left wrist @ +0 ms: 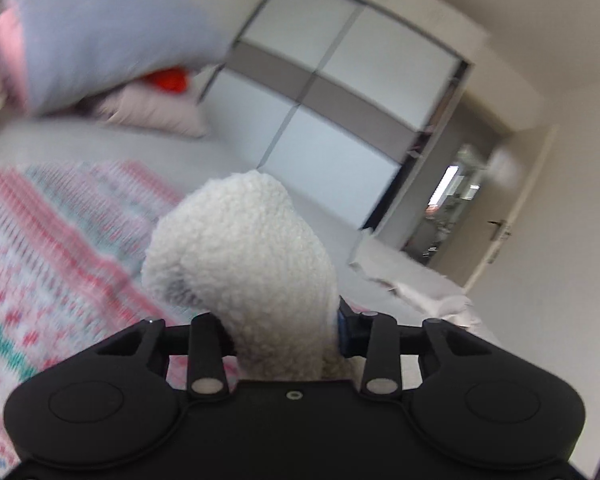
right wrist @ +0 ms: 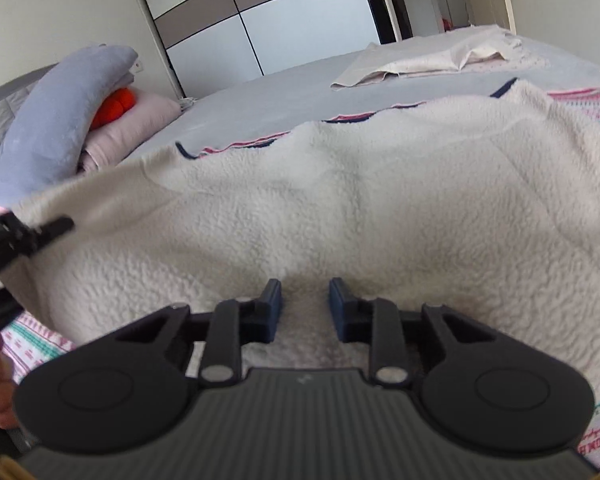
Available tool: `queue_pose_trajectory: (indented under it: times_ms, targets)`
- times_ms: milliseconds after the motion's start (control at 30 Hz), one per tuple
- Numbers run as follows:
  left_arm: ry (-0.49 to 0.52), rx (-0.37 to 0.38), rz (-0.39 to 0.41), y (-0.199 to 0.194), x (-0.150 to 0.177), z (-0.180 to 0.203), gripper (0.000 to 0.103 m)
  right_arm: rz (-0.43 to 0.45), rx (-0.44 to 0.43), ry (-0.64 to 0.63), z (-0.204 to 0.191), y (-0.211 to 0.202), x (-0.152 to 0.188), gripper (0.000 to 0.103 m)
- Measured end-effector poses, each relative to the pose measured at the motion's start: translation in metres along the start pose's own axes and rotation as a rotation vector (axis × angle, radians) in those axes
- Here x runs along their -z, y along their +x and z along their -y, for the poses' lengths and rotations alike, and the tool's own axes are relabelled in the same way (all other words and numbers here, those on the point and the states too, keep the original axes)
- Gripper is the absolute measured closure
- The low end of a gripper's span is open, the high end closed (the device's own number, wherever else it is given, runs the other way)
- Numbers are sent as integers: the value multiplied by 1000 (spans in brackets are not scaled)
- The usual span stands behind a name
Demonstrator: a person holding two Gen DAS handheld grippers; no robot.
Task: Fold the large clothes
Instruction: 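Grasp the folded fleece edge with the left gripper and lift it up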
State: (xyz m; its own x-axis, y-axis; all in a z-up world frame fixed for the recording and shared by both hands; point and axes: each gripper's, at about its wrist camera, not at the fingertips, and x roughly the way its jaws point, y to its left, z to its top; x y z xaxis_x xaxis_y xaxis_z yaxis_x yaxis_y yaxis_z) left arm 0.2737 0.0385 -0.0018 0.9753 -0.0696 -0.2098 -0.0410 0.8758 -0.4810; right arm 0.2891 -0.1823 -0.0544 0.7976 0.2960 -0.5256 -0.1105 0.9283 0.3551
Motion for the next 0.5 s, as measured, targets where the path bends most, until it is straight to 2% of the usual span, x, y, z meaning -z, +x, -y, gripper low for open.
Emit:
queue_pose_trajectory:
  times_ms: [167,333,400,500]
  targets:
    - [192,169,64,-14,-2,60,68,-17,-96,106,23,-2,-5,77]
    - [318,271,49,-1,10,115,69,-37,-245,281,62,-12,-20,83]
    - [367,305,17,7,19,132,70,23,-272,356,86,-30,-29,80]
    - [439,348,-31,15,40,151,70,124,-226,433,129,-63,-40,67]
